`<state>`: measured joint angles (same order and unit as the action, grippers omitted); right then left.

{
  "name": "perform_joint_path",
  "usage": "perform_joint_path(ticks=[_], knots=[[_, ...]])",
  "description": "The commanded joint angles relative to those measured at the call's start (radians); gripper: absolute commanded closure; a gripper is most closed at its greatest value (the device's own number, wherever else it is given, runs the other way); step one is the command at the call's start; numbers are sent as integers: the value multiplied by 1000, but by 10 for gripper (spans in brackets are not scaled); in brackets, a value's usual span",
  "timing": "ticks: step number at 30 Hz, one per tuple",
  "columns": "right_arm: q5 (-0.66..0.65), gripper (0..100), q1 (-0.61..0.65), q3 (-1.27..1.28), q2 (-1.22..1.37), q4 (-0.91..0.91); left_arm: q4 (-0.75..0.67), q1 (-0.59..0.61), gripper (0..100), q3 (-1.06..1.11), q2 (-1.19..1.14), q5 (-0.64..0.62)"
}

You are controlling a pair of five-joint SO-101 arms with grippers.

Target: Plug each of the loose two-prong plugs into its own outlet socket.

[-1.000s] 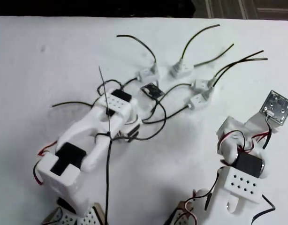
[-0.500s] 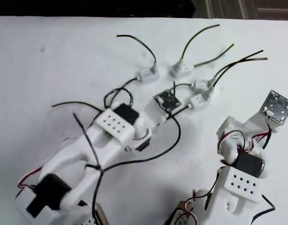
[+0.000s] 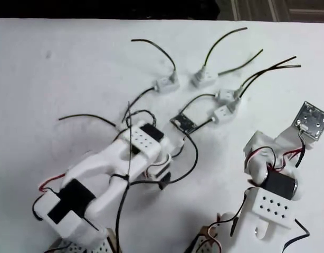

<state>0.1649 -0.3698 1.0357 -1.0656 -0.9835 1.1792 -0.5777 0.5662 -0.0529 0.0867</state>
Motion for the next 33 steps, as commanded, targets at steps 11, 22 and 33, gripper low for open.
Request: perform_joint_path(ticks=[11,22,33], knots=[[-2,980,-5,-5,4,18,112,176,712,-213,-8,81],[-2,980,-5,-5,4,18,57,352,714,-224,13,172],[-2,980,25,28,4,62,227,127,708,-147,254,173]])
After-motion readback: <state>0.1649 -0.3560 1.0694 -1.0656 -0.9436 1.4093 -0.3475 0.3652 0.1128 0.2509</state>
